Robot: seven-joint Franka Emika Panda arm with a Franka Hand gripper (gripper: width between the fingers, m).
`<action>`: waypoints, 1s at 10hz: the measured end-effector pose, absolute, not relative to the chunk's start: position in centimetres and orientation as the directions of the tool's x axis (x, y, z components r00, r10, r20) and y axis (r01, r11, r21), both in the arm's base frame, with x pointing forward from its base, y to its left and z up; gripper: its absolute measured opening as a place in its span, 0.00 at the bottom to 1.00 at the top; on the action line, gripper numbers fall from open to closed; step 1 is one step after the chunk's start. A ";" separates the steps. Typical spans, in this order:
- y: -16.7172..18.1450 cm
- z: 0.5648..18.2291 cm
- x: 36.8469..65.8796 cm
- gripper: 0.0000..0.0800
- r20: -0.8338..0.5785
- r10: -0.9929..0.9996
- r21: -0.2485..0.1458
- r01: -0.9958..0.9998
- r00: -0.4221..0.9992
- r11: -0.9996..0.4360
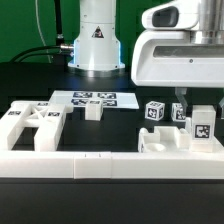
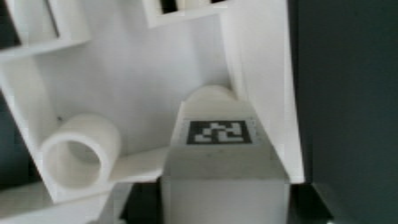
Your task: Assemble chair
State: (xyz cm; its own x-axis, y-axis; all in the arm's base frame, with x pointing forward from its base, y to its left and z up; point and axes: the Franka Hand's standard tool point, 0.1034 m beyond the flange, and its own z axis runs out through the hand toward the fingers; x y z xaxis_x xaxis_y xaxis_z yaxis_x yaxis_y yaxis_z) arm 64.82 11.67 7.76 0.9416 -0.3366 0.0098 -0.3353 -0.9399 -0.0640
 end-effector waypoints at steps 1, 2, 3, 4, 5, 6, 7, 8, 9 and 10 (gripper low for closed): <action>11.7 7.7 64.8 0.36 0.009 -0.433 -0.068 -0.432 0.901 -0.899; 11.7 7.8 64.8 0.36 0.005 -0.470 -0.069 -0.468 0.883 -0.881; 11.7 7.8 64.8 0.36 0.000 -0.538 -0.070 -0.537 0.843 -0.841; 11.7 7.8 64.8 0.36 -0.006 -0.600 -0.070 -0.599 0.800 -0.797; 11.8 7.8 64.8 0.36 -0.011 -0.653 -0.070 -0.652 0.757 -0.755; 11.7 7.7 64.8 0.36 -0.023 -0.721 -0.076 -0.721 0.692 -0.689; 11.6 7.7 64.8 0.36 -0.048 -0.796 -0.094 -0.796 0.603 -0.598; 11.7 7.7 64.8 0.36 -0.063 -0.843 -0.093 -0.844 0.534 -0.528; 11.8 7.7 64.8 0.36 -0.078 -0.886 -0.095 -0.888 0.457 -0.449; 11.9 7.7 64.8 0.36 -0.094 -0.931 -0.095 -0.934 0.352 -0.343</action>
Offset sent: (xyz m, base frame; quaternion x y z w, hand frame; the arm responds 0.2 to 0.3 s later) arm 0.0000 0.0000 0.0000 0.0000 0.0000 0.1938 0.9810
